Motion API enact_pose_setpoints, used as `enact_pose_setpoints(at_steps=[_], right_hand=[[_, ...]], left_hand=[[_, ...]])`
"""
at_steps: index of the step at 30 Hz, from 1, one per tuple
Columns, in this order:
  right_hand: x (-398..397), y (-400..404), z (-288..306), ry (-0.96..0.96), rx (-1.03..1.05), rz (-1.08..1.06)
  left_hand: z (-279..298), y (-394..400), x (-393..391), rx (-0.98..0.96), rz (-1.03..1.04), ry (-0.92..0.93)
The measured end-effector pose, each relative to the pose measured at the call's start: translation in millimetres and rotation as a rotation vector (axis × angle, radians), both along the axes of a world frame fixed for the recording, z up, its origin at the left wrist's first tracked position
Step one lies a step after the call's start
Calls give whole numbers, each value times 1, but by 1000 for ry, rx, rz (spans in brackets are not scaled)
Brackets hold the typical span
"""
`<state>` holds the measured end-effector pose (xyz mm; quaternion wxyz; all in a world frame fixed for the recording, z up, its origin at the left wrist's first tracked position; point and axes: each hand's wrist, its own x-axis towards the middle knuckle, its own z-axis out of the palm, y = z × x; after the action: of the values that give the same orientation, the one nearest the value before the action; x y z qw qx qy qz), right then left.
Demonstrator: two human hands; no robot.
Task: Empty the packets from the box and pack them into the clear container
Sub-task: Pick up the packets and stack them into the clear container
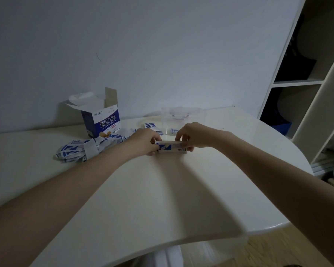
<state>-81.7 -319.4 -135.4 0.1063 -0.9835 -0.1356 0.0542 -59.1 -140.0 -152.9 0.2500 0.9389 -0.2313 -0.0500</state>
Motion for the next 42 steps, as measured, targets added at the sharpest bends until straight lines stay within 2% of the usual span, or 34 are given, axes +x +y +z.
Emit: enact_pose_setpoints(at_steps=[2,4,8,11,13,18,21,23,26,31,36,42], right_hand=[[0,1,7,-36,-47,16],[4,-1,24,-144,-55,4],[22,-15,66,-358,178,-100],[45,-25,76,-420,280,-212],[60,-32,74,-371,263,-261],[87,-41,59,-19,274,-319],[97,-41,52,108,180,-268],[100,-40,48,148,68,-248],[104,-37,43,180,-112,-238],[108,-31,42,309,-200,-264],[114,-29,37,298,-337,-266],[113,-26,36,274,-344,-268]], left_hand=[[10,0,2,23,-20,-35],[26,-2,10,-34,-10,-103],[63,-15,33,-250,76,-226],[76,-32,51,-318,123,-264],[78,-45,63,-243,131,-247],[68,-73,83,213,27,-126],[57,-85,92,448,0,-111],[51,-91,94,539,3,-99],[46,-99,97,483,8,59],[47,-104,91,364,13,300],[44,-102,93,402,-10,220],[40,-100,95,423,-39,142]])
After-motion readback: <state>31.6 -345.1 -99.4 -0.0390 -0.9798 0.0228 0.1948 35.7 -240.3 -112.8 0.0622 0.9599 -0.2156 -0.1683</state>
